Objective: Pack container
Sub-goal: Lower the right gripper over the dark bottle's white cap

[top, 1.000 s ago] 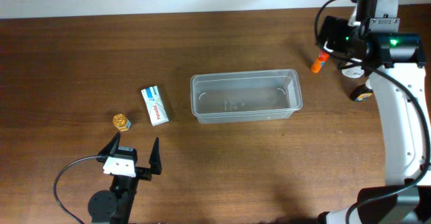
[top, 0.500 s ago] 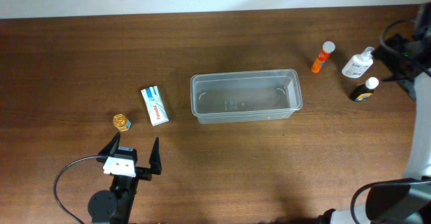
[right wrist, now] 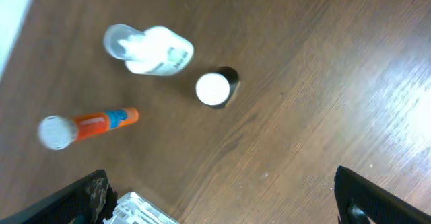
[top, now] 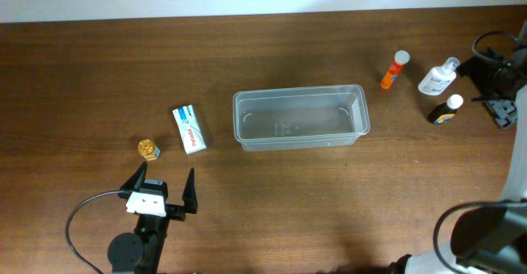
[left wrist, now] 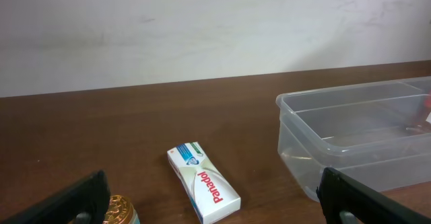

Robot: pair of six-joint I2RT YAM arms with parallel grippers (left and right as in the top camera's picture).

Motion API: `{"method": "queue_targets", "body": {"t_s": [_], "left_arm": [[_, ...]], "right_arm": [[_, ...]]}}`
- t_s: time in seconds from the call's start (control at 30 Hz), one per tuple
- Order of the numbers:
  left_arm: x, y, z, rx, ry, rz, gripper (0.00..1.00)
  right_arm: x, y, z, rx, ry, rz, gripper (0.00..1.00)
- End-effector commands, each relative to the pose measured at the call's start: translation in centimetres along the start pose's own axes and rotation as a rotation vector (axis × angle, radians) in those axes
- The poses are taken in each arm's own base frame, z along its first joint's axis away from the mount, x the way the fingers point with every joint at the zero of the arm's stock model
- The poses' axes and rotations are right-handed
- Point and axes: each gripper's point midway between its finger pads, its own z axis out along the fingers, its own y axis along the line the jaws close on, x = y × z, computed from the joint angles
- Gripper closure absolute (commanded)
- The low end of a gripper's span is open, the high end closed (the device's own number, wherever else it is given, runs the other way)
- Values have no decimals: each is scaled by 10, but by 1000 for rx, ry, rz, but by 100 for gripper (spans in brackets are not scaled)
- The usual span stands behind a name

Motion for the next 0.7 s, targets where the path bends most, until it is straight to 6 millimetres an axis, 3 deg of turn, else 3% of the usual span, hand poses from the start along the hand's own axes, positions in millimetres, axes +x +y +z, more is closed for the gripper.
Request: {"method": "queue_targets", "body": {"t_s": [0.0, 0.27, 0.47, 0.67], "left_arm": [[0, -1, -1, 10, -1, 14, 0], [0, -1, -1, 10, -1, 14, 1], [0, -1, -1, 10, -1, 14, 1], [0, -1, -1, 10, -1, 14, 1]], "right_arm": [[-1, -6, 17, 40, 36, 100, 2], [0, -21, 45, 113, 87, 171, 2], [-12, -42, 54, 168, 70, 217, 2], [-10, -46, 64, 186, 92, 221, 2]]}}
